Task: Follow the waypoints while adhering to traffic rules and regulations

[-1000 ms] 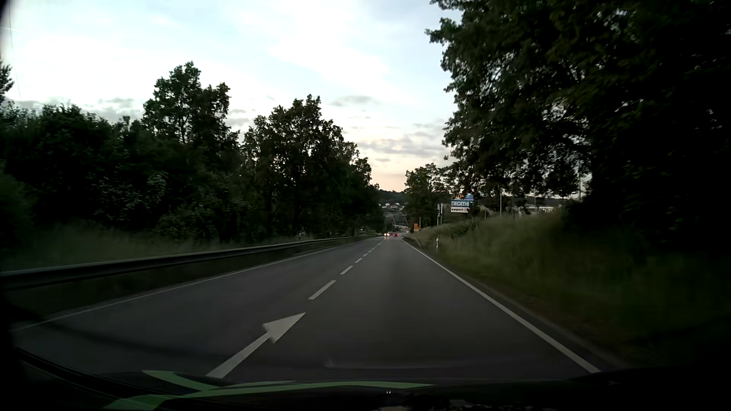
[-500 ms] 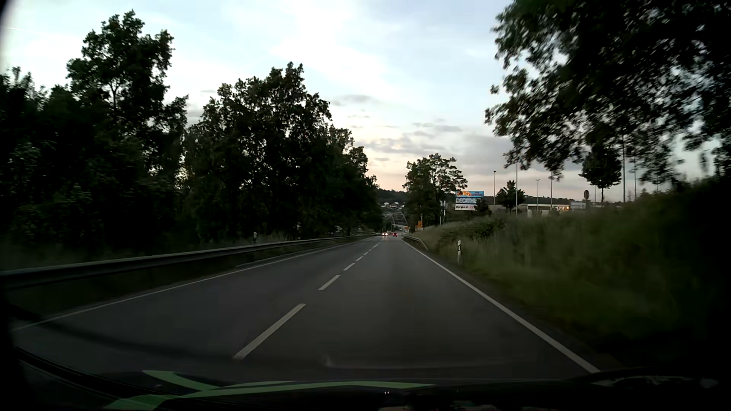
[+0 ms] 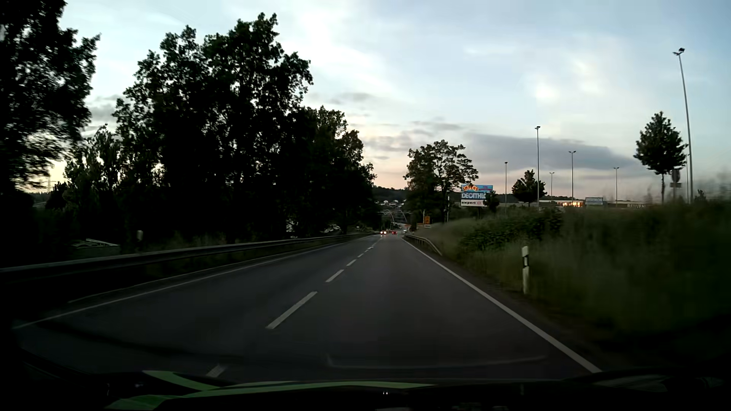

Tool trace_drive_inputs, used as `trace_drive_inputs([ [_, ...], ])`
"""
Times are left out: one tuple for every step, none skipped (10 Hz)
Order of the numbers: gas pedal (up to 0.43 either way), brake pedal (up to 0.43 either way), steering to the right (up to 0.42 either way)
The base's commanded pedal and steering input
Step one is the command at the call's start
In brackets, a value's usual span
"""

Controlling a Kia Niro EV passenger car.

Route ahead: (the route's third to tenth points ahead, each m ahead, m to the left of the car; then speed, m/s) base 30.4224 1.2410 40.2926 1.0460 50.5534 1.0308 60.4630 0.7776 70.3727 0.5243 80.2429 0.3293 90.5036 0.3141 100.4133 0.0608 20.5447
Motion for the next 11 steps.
trace_drive_inputs([
  [0.0, 0.207, 0.0],
  [0.0, 0.226, 0.0],
  [0.0, 0.238, 0.0],
  [0.0, 0.25, 0.0],
  [0.0, 0.256, 0.0],
  [0.0, 0.262, 0.0],
  [0.0, 0.262, 0.0],
  [0.0, 0.262, 0.0],
  [0.0, 0.274, 0.0],
  [0.0, 0.28, 0.0],
  [0.0, 0.28, 0.0],
])
